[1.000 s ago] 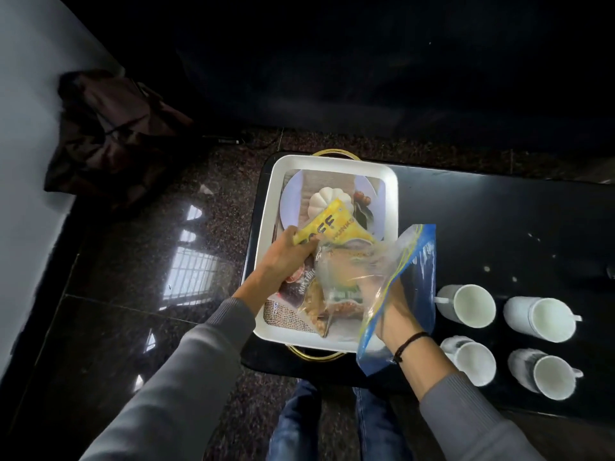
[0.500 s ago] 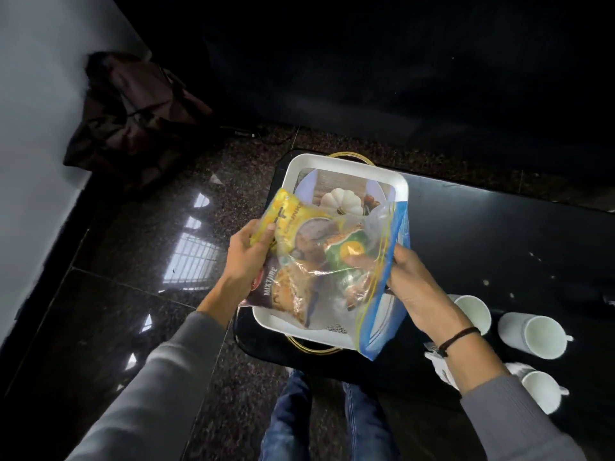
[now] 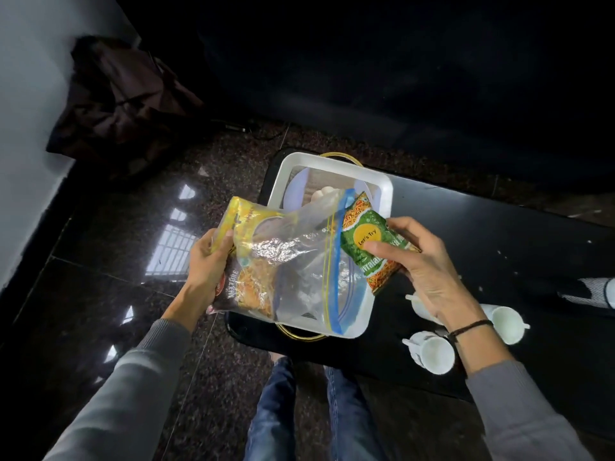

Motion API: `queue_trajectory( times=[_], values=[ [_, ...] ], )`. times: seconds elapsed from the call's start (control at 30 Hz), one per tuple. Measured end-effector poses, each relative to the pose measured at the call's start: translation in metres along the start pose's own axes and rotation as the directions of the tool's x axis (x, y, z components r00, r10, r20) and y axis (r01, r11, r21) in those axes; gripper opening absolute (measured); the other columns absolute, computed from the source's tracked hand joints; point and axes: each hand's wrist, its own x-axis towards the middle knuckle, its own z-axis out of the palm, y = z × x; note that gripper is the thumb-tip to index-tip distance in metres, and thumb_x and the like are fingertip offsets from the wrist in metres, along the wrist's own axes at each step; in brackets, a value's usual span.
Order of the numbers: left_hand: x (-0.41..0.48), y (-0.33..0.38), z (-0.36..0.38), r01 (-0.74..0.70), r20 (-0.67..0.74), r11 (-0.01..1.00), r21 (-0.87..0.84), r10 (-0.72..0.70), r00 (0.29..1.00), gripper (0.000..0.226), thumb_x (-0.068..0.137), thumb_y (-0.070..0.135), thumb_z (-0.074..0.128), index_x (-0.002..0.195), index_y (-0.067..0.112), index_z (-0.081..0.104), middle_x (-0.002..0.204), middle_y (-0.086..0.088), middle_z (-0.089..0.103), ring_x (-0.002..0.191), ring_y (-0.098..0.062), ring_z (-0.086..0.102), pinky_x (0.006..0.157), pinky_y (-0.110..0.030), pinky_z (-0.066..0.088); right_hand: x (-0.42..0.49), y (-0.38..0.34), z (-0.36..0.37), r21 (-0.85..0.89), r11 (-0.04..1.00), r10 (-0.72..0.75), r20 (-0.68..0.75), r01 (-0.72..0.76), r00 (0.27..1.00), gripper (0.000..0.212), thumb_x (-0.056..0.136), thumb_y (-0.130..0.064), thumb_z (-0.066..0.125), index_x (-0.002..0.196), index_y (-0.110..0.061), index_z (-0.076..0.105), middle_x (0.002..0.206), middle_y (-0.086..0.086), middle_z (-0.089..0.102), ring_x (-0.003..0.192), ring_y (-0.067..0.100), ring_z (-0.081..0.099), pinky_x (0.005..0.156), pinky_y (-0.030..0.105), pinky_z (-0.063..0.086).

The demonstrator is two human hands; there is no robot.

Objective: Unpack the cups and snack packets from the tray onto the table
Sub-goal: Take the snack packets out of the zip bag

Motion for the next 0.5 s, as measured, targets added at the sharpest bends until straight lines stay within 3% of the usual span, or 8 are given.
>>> queue_trajectory(
  times=[0.13,0.3,0.4,0.5],
  values=[
    [-0.009,0.008,-0.011,0.027,-0.02,0.999,0.023,-0.026,0.999,0.008,0.1,0.025,0.062,0.099,0.018,0.067,0.086,-0.006,0.072,0.068,-0.014,0.07,0.064,-0.032,0.061,-0.007,-0.014,-0.008,0.048,0.999,0.006,-0.112,0.0,0.994,0.058,0.06,-0.023,0.095,0.112,-0.018,0.071,0.109,0.008,0.078,0.104,0.03,0.074,0.093,0.045,0.059],
    [-0.019,0.018,-0.017,0.055,0.03,0.995,0.078,-0.057,0.998,0.007,0.099,0.022,0.063,0.097,0.017,0.067,0.07,0.003,0.076,0.058,-0.007,0.072,0.053,-0.024,0.059,-0.008,-0.013,-0.019,0.219,0.975,0.046,-0.312,0.025,0.949,0.039,0.074,-0.026,0.089,0.109,-0.02,0.072,0.11,0.003,0.079,0.109,0.023,0.073,0.1,0.045,0.051],
    [-0.023,0.02,-0.016,0.091,0.112,0.985,0.144,-0.108,0.988,0.009,0.097,0.025,0.064,0.1,0.017,0.068,0.077,-0.004,0.076,0.057,-0.011,0.072,0.051,-0.026,0.059,0.003,-0.008,-0.015,0.306,0.951,0.106,-0.454,0.043,0.885,0.031,0.077,-0.033,0.087,0.103,-0.022,0.073,0.101,-0.005,0.08,0.103,0.014,0.072,0.084,0.033,0.05],
    [-0.025,0.018,-0.011,0.108,0.169,0.984,0.144,-0.132,0.977,0.009,0.098,0.023,0.063,0.099,0.015,0.068,0.07,-0.001,0.076,0.056,-0.013,0.072,0.05,-0.027,0.059,0.026,0.003,-0.004,0.249,0.968,0.119,-0.468,0.001,0.876,0.029,0.077,-0.038,0.087,0.095,-0.022,0.071,0.091,-0.005,0.078,0.089,0.01,0.071,0.07,0.026,0.047]
  ],
)
